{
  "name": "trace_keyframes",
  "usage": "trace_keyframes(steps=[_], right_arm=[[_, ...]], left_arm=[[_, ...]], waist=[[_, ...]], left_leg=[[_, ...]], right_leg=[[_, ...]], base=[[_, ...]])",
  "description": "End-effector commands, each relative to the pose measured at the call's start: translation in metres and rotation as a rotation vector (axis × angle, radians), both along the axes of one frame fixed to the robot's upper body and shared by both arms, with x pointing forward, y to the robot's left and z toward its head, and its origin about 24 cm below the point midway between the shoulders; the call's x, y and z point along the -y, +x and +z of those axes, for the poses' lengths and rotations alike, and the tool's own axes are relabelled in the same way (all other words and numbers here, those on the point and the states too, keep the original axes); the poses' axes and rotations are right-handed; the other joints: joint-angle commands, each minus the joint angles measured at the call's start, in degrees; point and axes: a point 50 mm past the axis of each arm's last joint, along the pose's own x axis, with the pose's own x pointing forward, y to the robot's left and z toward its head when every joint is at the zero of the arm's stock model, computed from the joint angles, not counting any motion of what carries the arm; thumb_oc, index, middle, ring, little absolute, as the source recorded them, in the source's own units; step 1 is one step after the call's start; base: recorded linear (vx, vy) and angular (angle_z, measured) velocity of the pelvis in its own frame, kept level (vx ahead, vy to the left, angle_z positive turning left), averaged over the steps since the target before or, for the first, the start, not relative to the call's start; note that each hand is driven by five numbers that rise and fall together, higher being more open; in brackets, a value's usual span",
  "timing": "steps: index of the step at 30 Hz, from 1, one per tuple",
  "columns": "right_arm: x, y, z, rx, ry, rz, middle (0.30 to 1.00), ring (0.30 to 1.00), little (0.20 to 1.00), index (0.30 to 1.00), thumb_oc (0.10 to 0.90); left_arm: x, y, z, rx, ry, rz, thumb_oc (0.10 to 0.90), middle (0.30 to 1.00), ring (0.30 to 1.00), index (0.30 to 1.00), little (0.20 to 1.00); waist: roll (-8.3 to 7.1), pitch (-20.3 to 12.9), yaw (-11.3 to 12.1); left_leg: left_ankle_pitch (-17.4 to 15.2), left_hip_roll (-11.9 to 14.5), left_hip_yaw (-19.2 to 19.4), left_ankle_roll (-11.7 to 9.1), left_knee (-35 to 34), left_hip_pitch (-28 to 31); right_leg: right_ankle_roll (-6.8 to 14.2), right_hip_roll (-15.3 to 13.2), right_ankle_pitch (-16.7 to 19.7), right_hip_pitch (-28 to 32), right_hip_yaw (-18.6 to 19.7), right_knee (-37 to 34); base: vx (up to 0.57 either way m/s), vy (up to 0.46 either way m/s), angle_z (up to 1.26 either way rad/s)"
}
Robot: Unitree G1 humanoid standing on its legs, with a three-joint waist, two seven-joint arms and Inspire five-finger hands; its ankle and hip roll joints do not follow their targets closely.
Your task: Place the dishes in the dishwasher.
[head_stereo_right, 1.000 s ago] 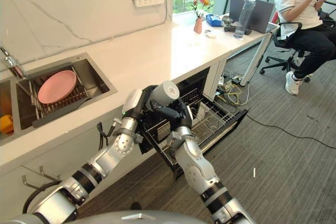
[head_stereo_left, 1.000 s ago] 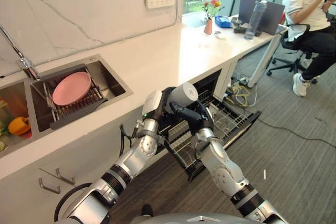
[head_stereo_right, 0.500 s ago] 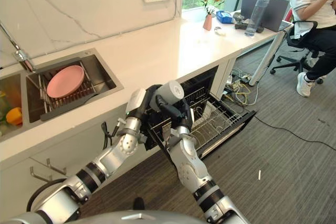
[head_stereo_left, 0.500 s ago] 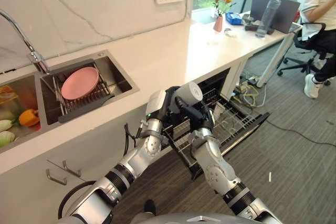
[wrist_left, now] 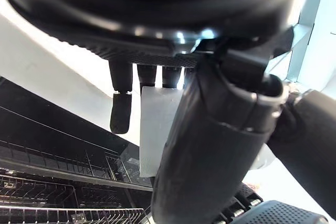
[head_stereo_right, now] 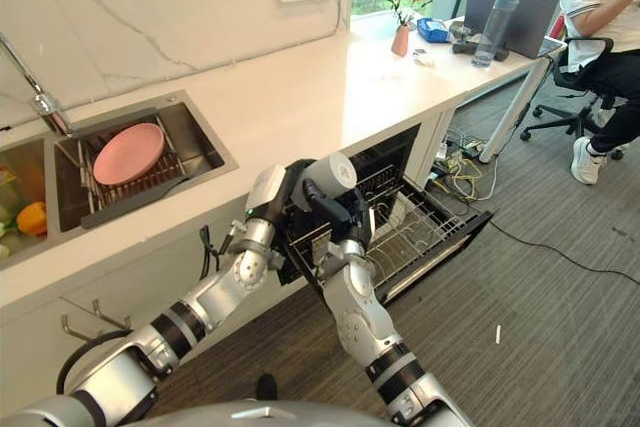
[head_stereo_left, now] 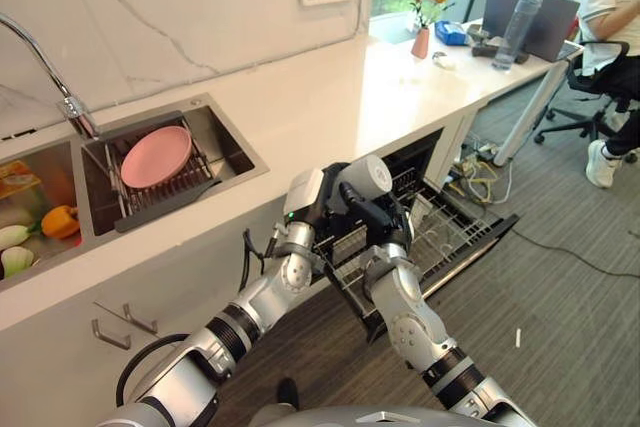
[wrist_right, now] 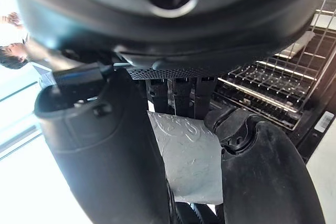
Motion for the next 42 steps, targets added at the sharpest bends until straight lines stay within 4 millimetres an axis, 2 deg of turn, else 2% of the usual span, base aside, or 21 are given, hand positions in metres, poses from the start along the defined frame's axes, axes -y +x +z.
trace_keyframes(steps=[1, 2, 8, 11, 13, 14, 17, 19, 20, 22, 24, 25, 26, 28, 29, 30, 32, 33, 34, 37, 42], right_arm=[[-0.048, 0.028, 0.127, 0.467, 0.319, 0.039, 0.3, 0.3, 0.3, 0.3, 0.4], [-0.046, 0.028, 0.128, 0.474, 0.325, 0.029, 0.3, 0.3, 0.3, 0.3, 0.4], [-0.029, 0.031, 0.135, 0.501, 0.355, -0.07, 0.3, 0.3, 0.3, 0.3, 0.4], [-0.004, 0.033, 0.15, 0.564, 0.369, -0.205, 0.3, 0.3, 0.3, 0.3, 0.4], [0.002, 0.032, 0.155, 0.585, 0.363, -0.238, 0.3, 0.3, 0.3, 0.3, 0.4], [0.021, 0.029, 0.163, 0.645, 0.358, -0.332, 0.3, 0.3, 0.3, 0.3, 0.4], [0.036, 0.024, 0.17, 0.686, 0.337, -0.411, 0.3, 0.3, 0.3, 0.3, 0.4], [0.057, 0.021, 0.171, 0.718, 0.218, -0.49, 0.3, 0.3, 0.3, 0.3, 0.4], [0.057, 0.02, 0.17, 0.717, 0.216, -0.49, 0.3, 0.3, 0.3, 0.3, 0.4], [0.077, 0.025, 0.145, 0.651, 0.029, -0.459, 0.3, 0.3, 0.3, 0.3, 0.4], [0.085, 0.032, 0.118, 0.561, 0.01, -0.393, 0.3, 0.3, 0.3, 0.3, 0.4], [0.085, 0.032, 0.118, 0.561, 0.01, -0.393, 0.3, 0.3, 0.3, 0.3, 0.4], [0.09, 0.033, 0.092, 0.458, -0.087, -0.298, 0.3, 0.3, 0.3, 0.3, 0.4], [0.093, 0.034, 0.086, 0.436, -0.127, -0.271, 0.3, 0.3, 0.3, 0.3, 0.4], [0.098, 0.037, 0.071, 0.377, -0.22, -0.208, 0.3, 0.3, 0.3, 0.3, 0.4], [0.098, 0.037, 0.071, 0.377, -0.22, -0.208, 0.3, 0.3, 0.3, 0.3, 0.4], [0.102, 0.039, 0.056, 0.323, -0.286, -0.139, 0.3, 0.3, 0.3, 0.3, 0.4], [0.109, 0.041, 0.042, 0.264, -0.358, -0.082, 0.3, 0.3, 0.3, 0.3, 0.4], [0.109, 0.041, 0.042, 0.266, -0.357, -0.081, 0.3, 0.3, 0.3, 0.3, 0.4], [0.117, 0.043, 0.023, 0.174, -0.474, 0.015, 0.3, 0.3, 0.3, 0.3, 0.4], [0.138, 0.042, 0.014, 0.111, -0.629, 0.038, 0.3, 0.3, 0.3, 0.3, 0.4]], left_arm=[[0.071, 0.006, 0.05, 0.206, -0.057, -0.255, 0.656, 0.684, 0.684, 0.684, 0.684], [0.072, 0.006, 0.05, 0.2, -0.063, -0.261, 0.8, 0.9, 0.9, 0.9, 0.9], [0.076, 0.002, 0.048, 0.148, -0.082, -0.312, 0.8, 0.9, 0.9, 0.9, 0.9], [0.074, -0.007, 0.035, 0.003, -0.184, -0.34, 0.8, 0.9, 0.9, 0.9, 0.9], [0.071, -0.008, 0.034, -0.015, -0.211, -0.334, 0.8, 0.9, 0.9, 0.9, 0.9], [0.061, -0.008, 0.035, -0.028, -0.254, -0.314, 0.8, 0.9, 0.9, 0.9, 0.9], [0.051, -0.011, 0.037, -0.034, -0.293, -0.305, 0.8, 0.9, 0.9, 0.9, 0.9], [0.03, -0.016, 0.035, -0.064, -0.375, -0.264, 0.8, 0.9, 0.9, 0.9, 0.9], [0.03, -0.016, 0.035, -0.067, -0.376, -0.264, 0.8, 0.9, 0.9, 0.9, 0.9], [-0.001, -0.029, 0.01, -0.206, -0.474, -0.199, 0.8, 0.9, 0.9, 0.9, 0.9], [-0.025, -0.048, -0.019, -0.388, -0.614, -0.116, 0.8, 0.9, 0.9, 0.9, 0.9], [-0.025, -0.048, -0.02, -0.388, -0.614, -0.115, 0.8, 0.9, 0.9, 0.9, 0.9], [-0.048, -0.077, -0.062, -0.637, -0.799, 0.035, 0.8, 0.9, 0.9, 0.9, 0.9], [-0.056, -0.087, -0.069, -0.697, -0.83, 0.058, 0.8, 0.9, 0.9, 0.9, 0.9], [-0.075, -0.11, -0.085, -0.814, -0.884, 0.11, 0.8, 0.9, 0.9, 0.9, 0.9], [-0.075, -0.11, -0.085, -0.814, -0.884, 0.11, 0.8, 0.9, 0.9, 0.9, 0.9], [-0.09, -0.133, -0.1, -0.915, -0.931, 0.166, 0.8, 0.9, 0.9, 0.9, 0.9], [-0.107, -0.147, -0.108, -0.945, -0.92, 0.229, 0.8, 0.9, 0.9, 0.9, 0.9], [-0.107, -0.146, -0.108, -0.944, -0.92, 0.228, 0.8, 0.9, 0.9, 0.9, 0.9], [-0.141, -0.165, -0.12, -0.976, -0.741, 0.333, 0.8, 0.9, 0.9, 0.9, 0.9], [-0.165, -0.18, -0.135, -0.997, -0.568, 0.452, 0.8, 0.9, 0.9, 0.9, 0.9]], waist=[[0.19, 0.52, 1.52], [0.22, 0.41, 1.51], [0.63, -0.28, 1.4], [1.15, -0.47, 1.48], [1.24, -0.5, 1.52], [1.46, -0.58, 1.69], [1.56, -0.71, 1.9], [1.66, -0.57, 2.53], [1.68, -0.64, 2.51], [1.52, -0.07, 3.24], [1.12, 0.06, 3.69], [1.09, -0.04, 3.65], [0.95, 0.54, 3.82], [0.86, 0.37, 3.7], [0.7, 0.58, 4.05], [0.7, 0.58, 4.05], [0.45, 0.47, 4.28], [0.23, 0.54, 5.11], [0.15, 0.45, 5.02], [-0.39, 0.61, 7.12], [-1.11, 0.78, 9.52]], left_leg=[[-8.12, 2.0, 0.15, -2.33, 0.64, 6.31], [-8.1, 2.06, 0.15, -2.36, 0.64, 6.41], [-8.17, 2.26, 0.21, -2.46, 0.66, 6.89], [-8.12, 2.25, -0.18, -2.36, 0.7, 6.97], [-8.09, 2.23, -0.29, -2.35, 0.69, 6.93], [-8.0, 2.25, -0.42, -2.39, 0.7, 6.89], [-8.05, 2.24, -0.63, -2.39, 0.75, 6.9], [-8.01, 2.19, -1.15, -2.37, 0.86, 6.89], [-8.01, 2.21, -1.17, -2.37, 0.86, 6.91], [-8.23, 2.39, -1.45, -2.54, 1.0, 6.9], [-7.71, 2.39, -1.49, -2.5, 0.8, 6.6], [-7.67, 2.35, -1.52, -2.48, 0.79, 6.49], [-7.67, 2.74, -1.33, -2.66, 0.86, 6.48], [-7.24, 2.64, -1.32, -2.61, 0.74, 6.13], [-7.34, 2.96, -1.35, -2.86, 0.83, 6.07], [-7.34, 2.96, -1.35, -2.86, 0.83, 6.07], [-6.8, 2.92, -1.72, -2.81, 0.66, 5.55], [-6.77, 3.13, -2.19, -2.94, 0.78, 5.28], [-6.48, 2.99, -2.26, -2.85, 0.67, 5.05], [-6.16, 3.09, -3.68, -3.06, 0.82, 3.94], [-5.64, 2.96, -5.86, -3.31, 0.97, 2.15]], right_leg=[[3.1, -3.0, 0.3, -2.51, -1.38, 1.01], [3.07, -2.94, 0.2, -2.43, -1.41, 1.03], [2.92, -2.75, -0.29, -1.9, -1.77, 1.11], [2.88, -2.72, -0.53, -1.84, -2.14, 1.1], [2.86, -2.68, -0.6, -1.83, -2.23, 1.11], [2.89, -2.63, -0.77, -1.79, -2.55, 1.07], [2.88, -2.51, -1.02, -1.72, -2.73, 1.03], [2.79, -2.3, -1.22, -1.72, -2.96, 1.02], [2.79, -2.28, -1.23, -1.71, -2.98, 1.03], [2.68, -2.11, -1.58, -1.35, -3.44, 1.15], [2.6, -2.09, -1.17, -1.49, -3.7, 1.04], [2.61, -2.12, -1.14, -1.58, -3.73, 1.03], [2.53, -1.84, -1.28, -1.43, -3.91, 1.09], [2.51, -1.89, -1.07, -1.7, -4.04, 1.01], [2.47, -1.64, -1.35, -1.48, -4.27, 1.07], [2.47, -1.64, -1.35, -1.48, -4.27, 1.07], [2.4, -1.74, -1.16, -1.64, -4.7, 1.01], [2.31, -1.65, -1.44, -1.35, -5.17, 1.06], [2.31, -1.76, -1.23, -1.54, -5.25, 0.99], [2.2, -1.57, -1.66, -1.37, -6.56, 1.01], [2.01, -1.53, -2.04, -1.27, -8.81, 0.99]], base=[[0.0, 0.0, 0.0], [0.0, 0.0, 0.0], [0.0, 0.0, 0.01], [-0.01, 0.004, 0.01], [-0.01, 0.008, 0.05], [0.0, 0.005, 0.03], [0.01, 0.008, 0.06], [0.0, 0.009, 0.16], [-0.01, 0.0, 0.08], [0.0, -0.007, 0.02], [-0.01, -0.003, -0.02], [-0.02, -0.02, -0.05], [0.0, 0.0, 0.0], [0.0, -0.007, 0.03], [0.0, 0.0, 0.0], [0.0, -0.007, 0.06], [-0.01, 0.001, 0.09], [-0.01, -0.012, 0.15], [-0.01, -0.022, 0.23], [-0.02, -0.009, 0.29], [-0.01, -0.015, 0.33]])
